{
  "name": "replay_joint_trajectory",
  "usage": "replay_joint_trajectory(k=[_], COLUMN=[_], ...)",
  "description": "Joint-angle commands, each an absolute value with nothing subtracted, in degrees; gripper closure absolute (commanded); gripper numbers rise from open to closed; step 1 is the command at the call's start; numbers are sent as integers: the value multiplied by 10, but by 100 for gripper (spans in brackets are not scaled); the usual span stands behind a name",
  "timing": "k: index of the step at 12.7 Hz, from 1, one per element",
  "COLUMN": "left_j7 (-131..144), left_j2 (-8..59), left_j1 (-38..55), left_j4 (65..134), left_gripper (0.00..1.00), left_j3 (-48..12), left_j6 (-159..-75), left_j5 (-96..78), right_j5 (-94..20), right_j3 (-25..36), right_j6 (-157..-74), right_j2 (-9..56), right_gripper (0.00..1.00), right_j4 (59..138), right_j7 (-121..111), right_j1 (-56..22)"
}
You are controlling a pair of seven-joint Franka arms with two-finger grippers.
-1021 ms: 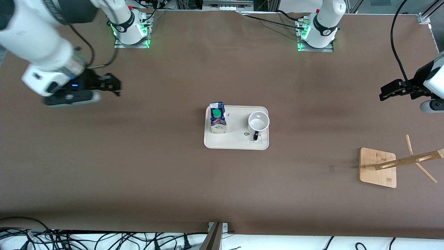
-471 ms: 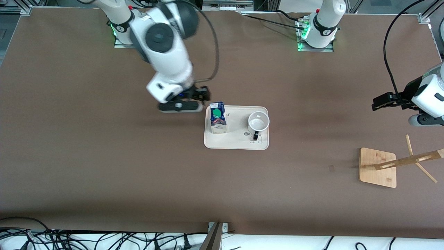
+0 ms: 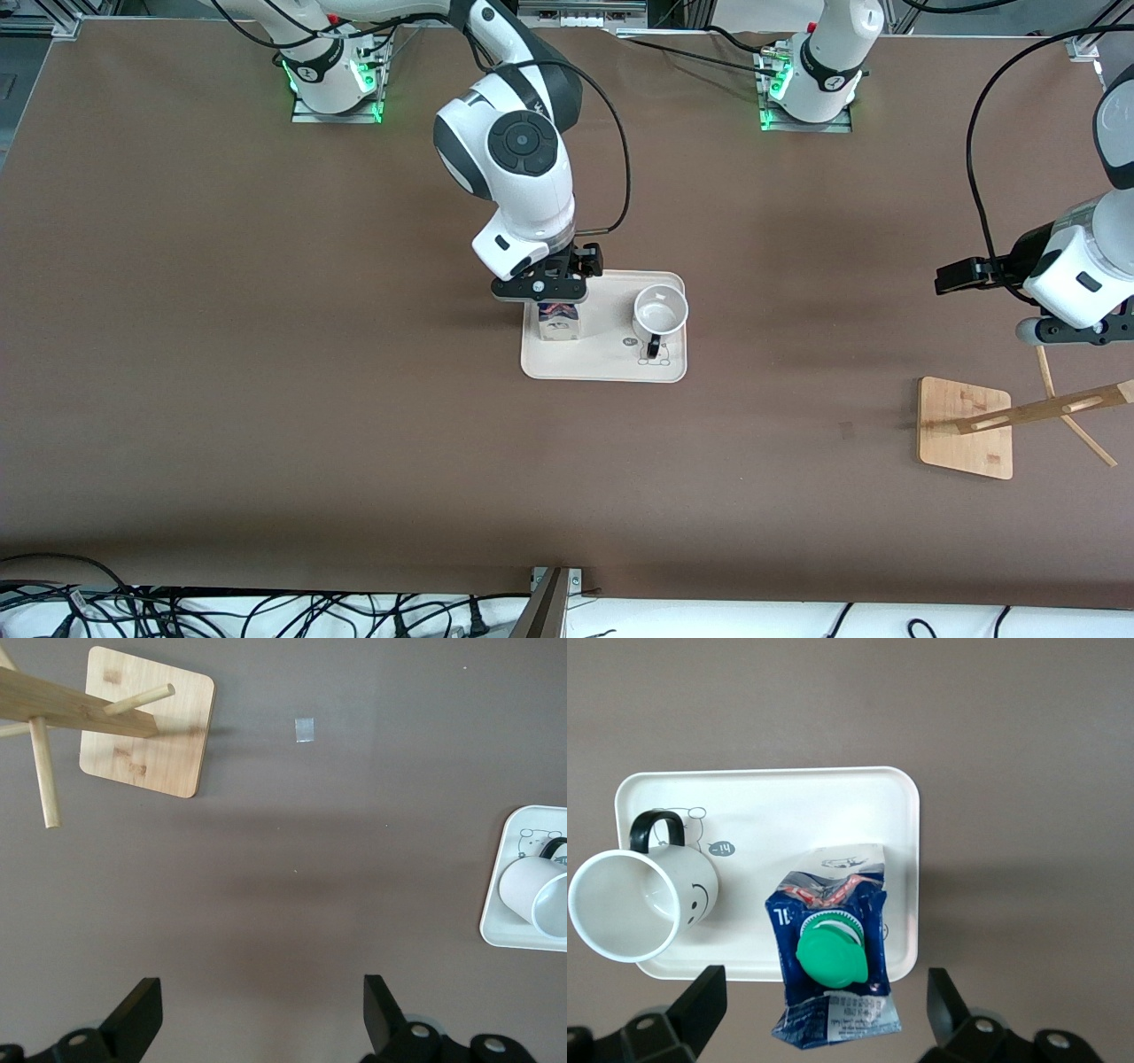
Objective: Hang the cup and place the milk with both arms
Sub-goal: 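Reach the right gripper to the milk carton and grasp it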
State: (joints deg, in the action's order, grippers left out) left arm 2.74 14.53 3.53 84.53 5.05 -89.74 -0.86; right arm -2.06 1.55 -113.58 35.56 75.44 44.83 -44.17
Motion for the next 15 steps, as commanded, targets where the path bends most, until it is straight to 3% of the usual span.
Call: replay_joint_trajectory(k=[1,3,4,6,7,10,15], left_j7=[22,46,59,60,55,13,-61], left_j2=[142,142,142,141,140,141,142], left_j1=[38,55,62,62,62,54,62], left_j4=[842,838,838,836,836,838,843], left_gripper=[0,0,0,0,0,0,0], left_j3=[51,47,47,37,35,35,34], left_j6=[-889,-889,-886,-875,-874,-864,-863], left_j5=[-17,-16,-16,-18,-21,-59,-70], right_j5=[-10,-6,-6,-6,-7,-14,-73], right_j3=[21,21,21,21,21,25,27], right_j6=[-1132,-1140,-1145,-1152,-1152,-1136,-1015], right_j2=[366,375,379,380,379,361,308], right_gripper=[0,0,7,44,56,59,59], right_j4=[748,752,755,759,759,751,711], right_j7=[460,461,461,460,456,444,316], right_j1=[-456,-456,-456,-456,-454,-444,-355])
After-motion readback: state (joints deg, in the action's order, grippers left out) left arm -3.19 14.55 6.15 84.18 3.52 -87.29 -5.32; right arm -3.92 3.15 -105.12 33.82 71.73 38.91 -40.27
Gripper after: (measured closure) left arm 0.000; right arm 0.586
